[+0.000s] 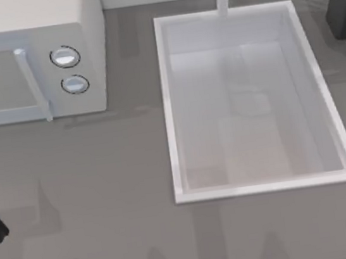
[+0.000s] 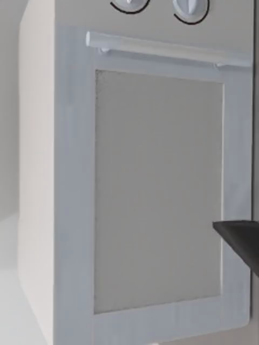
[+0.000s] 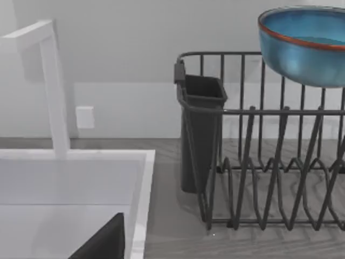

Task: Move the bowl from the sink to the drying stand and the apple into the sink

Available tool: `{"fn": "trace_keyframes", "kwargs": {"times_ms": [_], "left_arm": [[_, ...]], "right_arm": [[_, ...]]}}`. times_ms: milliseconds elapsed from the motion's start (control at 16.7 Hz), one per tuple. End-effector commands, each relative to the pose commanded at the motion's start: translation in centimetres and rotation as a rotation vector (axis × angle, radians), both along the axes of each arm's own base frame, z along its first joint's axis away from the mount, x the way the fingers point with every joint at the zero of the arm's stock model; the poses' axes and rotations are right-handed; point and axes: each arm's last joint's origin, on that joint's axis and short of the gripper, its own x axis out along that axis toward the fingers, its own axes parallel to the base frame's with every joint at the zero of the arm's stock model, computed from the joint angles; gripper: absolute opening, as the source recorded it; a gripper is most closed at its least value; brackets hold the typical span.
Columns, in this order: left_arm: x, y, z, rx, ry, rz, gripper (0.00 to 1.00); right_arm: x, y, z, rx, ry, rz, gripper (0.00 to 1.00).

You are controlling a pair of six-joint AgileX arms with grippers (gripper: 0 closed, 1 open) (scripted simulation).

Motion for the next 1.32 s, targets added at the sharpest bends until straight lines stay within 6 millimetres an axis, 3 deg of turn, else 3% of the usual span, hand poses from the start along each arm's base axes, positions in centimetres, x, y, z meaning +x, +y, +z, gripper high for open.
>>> {"fn": "trace_keyframes", "kwargs": {"times_ms": [300,540,780,1020,1320], "left_arm": [[0.0,0.0,0.0,0.000,0.000,0.000,1.00],[0.0,0.0,0.0,0.000,0.000,0.000,1.00],[0.0,0.0,0.0,0.000,0.000,0.000,1.00],[0.0,0.0,0.0,0.000,0.000,0.000,1.00],[0.0,0.0,0.0,0.000,0.000,0.000,1.00]], "right_arm": [[0.1,-0.4,1.7,-0.033,0.100,-0.036,1.00],[1.5,-1.4,4.4,-0.087,0.371,-0.098,1.00],[5.1,-3.3,5.9,-0.114,0.788,-0.129,1.00],[9.3,-6.1,5.3,-0.085,1.199,-0.102,1.00],[12.9,-9.3,4.3,-0.019,1.498,-0.035,1.00]]}}
